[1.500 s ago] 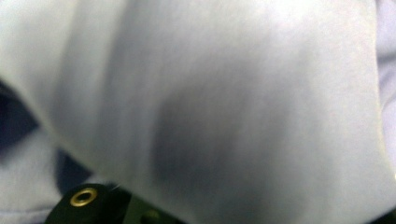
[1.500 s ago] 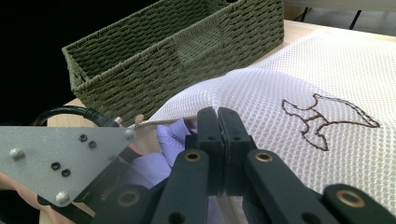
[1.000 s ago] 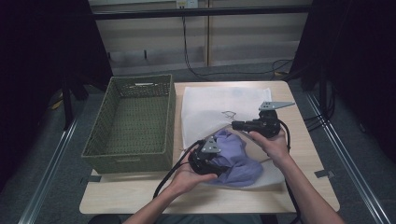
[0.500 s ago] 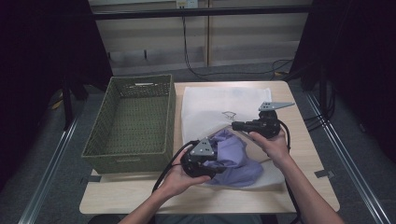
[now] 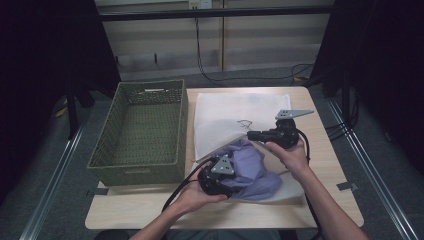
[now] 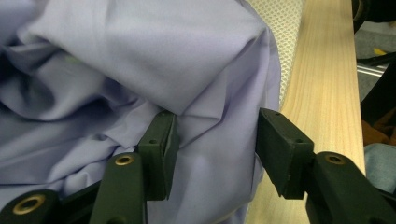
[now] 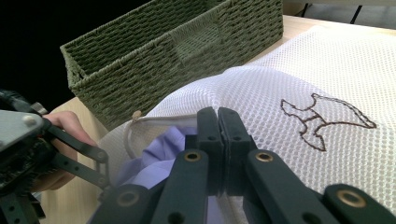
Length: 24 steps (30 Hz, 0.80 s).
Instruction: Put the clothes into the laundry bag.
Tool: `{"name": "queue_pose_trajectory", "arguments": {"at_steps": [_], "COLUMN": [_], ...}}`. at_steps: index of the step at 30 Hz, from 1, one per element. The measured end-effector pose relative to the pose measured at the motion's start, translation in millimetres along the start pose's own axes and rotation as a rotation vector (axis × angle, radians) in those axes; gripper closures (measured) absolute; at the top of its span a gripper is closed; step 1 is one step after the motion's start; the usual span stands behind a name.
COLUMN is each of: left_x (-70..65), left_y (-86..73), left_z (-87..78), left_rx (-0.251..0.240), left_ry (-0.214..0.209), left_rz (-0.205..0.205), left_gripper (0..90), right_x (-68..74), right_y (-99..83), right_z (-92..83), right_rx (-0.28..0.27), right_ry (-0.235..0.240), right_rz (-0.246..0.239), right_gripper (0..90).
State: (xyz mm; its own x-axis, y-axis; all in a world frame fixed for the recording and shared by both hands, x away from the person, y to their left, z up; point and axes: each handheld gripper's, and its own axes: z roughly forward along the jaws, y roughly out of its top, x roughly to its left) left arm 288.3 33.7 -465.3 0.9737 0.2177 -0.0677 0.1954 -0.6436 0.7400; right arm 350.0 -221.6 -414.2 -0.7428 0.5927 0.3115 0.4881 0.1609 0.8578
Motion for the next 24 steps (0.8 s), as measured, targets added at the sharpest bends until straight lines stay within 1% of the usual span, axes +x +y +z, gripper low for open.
{"name": "queue_pose_trajectory", "arguments": {"at_steps": [1,2,3,5,6,7,8,9,10,11,12,13,14,16,18,19,20,21,22,23,24], "left_x": [1.2,1.5,2.6,3.8,4.5,3.4,3.0,2.9,3.1,3.2,3.3,2.6,3.3,4.3,4.1,3.6,3.8,4.4,6.9,9.0,11.9], "left_y": [-0.9,-2.4,-3.1,-4.5,-4.2,-4.6,-4.5,-5.2,-5.6,-5.9,-6.4,-6.2,-7.0,-7.1,-7.1,-6.3,-5.7,-5.6,-5.3,-6.0,-5.6], "left_z": [0.8,2.2,4.2,9.0,9.5,12.3,13.8,16.2,17.9,19.1,20.8,21.2,22.9,23.4,24.5,23.6,23.3,23.0,22.5,23.3,22.6], "left_rx": [0.012,0.017,0.029,0.035,0.06,0.05,0.061,0.059,0.071,0.086,0.085,0.099,0.085,0.092,0.087,0.105,0.112,0.109,0.109,0.093,0.107], "left_ry": [0.003,-0.002,-0.003,-0.011,-0.007,-0.01,-0.01,-0.017,-0.032,-0.03,-0.038,-0.026,-0.04,-0.036,-0.032,-0.017,0.009,0.02,0.03,0.048,0.035], "left_rz": [0.008,-0.006,-0.001,0.003,0.014,0.001,0.009,0.007,0.005,0.015,0.02,0.018,0.009,0.018,0.022,0.032,0.043,0.026,0.019,0.013,0.014], "left_gripper": [48.3,47.7,47.1,45.5,44.0,42.9,42.2,40.8,39.3,39.3,39.3,39.2,38.9,38.7,39.0,42.2,48.5,55.4,62.2,69.8,73.9], "right_x": [-0.2,-0.5,-0.4,0.2,0.4,0.4,0.2,0.2,0.3,0.3,0.3,0.4,0.4,0.8,1.1,1.4,1.7,1.9,2.1,2.4,2.5], "right_y": [-0.2,-0.2,-0.3,-0.3,-0.3,-0.3,-0.4,-0.5,-0.6,-0.7,-0.6,-0.7,-0.7,-0.8,-1.0,-1.0,-1.0,-1.0,-1.0,-1.0,-1.0], "right_z": [0.0,0.1,0.3,0.7,0.8,0.8,1.1,1.1,1.2,1.4,1.5,1.6,1.9,2.4,3.0,3.3,3.6,3.9,4.1,4.4,4.4], "right_rx": [0.0,0.001,0.002,0.004,0.004,0.004,0.003,0.005,0.007,0.007,0.007,0.006,0.006,0.008,0.012,0.015,0.017,0.018,0.019,0.019,0.02], "right_ry": [0.0,0.0,0.0,-0.001,-0.001,0.0,0.001,0.002,0.002,0.002,0.001,0.0,0.0,0.001,0.002,0.001,0.001,0.002,0.003,0.004,0.004], "right_rz": [0.001,0.002,0.002,-0.002,-0.003,-0.002,-0.004,-0.002,0.001,0.0,-0.001,0.0,-0.001,-0.001,-0.002,-0.001,-0.001,-0.001,-0.001,-0.002,-0.003], "right_gripper": [89.2,89.2,89.2,89.2,89.2,89.2,89.2,89.2,89.2,89.2,89.2,89.2,89.2,89.2,89.2,89.3,89.2,89.3,89.3,89.3,89.3]}}
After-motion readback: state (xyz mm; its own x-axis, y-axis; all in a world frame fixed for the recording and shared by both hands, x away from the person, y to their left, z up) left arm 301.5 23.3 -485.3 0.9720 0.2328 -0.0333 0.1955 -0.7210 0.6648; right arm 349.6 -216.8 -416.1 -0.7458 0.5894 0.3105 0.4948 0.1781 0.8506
